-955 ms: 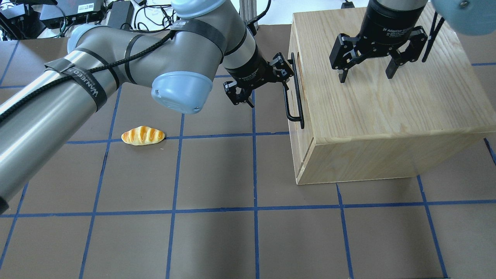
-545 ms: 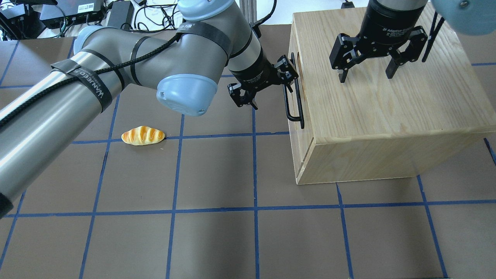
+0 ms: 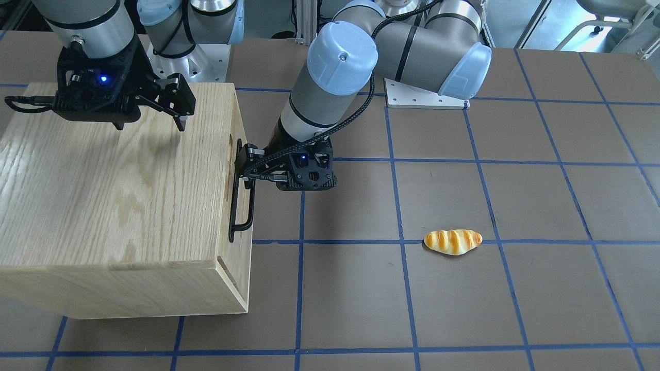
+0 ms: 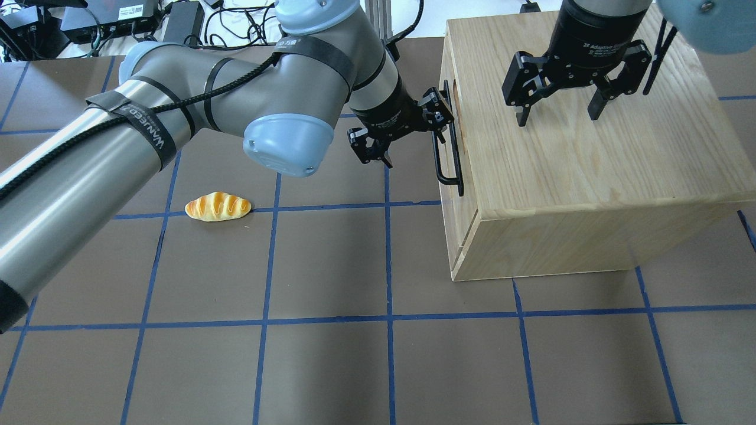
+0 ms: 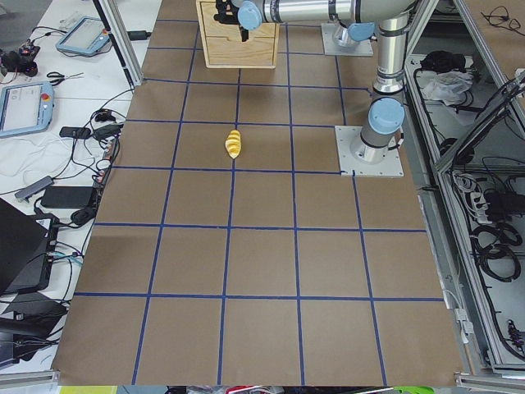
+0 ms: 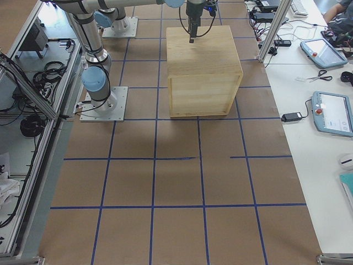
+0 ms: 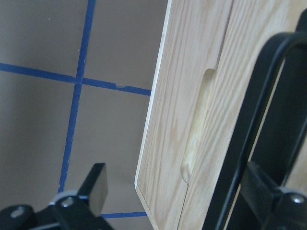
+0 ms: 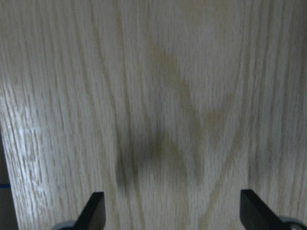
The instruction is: Open upper drawer
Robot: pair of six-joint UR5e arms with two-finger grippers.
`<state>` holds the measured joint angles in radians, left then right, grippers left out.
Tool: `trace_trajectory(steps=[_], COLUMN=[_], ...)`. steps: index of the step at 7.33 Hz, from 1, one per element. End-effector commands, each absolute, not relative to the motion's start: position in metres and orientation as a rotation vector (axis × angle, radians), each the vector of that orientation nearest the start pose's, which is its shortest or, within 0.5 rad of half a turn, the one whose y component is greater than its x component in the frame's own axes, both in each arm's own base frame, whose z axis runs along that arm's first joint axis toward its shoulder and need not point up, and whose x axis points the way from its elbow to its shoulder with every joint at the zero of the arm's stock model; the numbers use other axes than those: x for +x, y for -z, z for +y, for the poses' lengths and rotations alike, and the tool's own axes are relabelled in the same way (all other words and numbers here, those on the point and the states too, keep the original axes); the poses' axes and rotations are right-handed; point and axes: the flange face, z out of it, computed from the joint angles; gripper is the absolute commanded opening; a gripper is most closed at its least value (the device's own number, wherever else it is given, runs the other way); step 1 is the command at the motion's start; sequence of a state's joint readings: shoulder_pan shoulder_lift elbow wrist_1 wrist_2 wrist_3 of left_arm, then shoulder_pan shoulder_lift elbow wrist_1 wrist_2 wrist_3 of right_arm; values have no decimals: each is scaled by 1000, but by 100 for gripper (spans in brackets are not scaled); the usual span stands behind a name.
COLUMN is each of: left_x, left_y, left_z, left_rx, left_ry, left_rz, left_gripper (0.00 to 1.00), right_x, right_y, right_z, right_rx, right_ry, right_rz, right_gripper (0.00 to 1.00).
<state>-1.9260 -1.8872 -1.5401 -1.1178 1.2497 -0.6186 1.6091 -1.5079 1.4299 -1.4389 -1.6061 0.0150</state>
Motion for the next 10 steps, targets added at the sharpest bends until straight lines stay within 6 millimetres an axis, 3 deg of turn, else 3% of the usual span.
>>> trace_trajectory(steps=[1, 5, 7, 10], left_x=[-372, -371, -363, -360], left_y=[-374, -375, -359, -372], left_z=[-530, -528, -527, -521], left_rx=[-408, -367, -274, -262], left_ry=[-2, 19, 56, 85], left_rz=[3479, 3482, 3410, 3416], left_gripper=[100, 100, 100, 100], right_x=[149, 149, 149, 149], right_y=[-512, -512, -512, -513], right_z=[-506, -506, -506, -507], right_rx=[-38, -38, -38, -38], right_ry=[-86, -86, -86, -84], right_rz=[3177, 3177, 3177, 3177], right_gripper=[100, 100, 100, 100])
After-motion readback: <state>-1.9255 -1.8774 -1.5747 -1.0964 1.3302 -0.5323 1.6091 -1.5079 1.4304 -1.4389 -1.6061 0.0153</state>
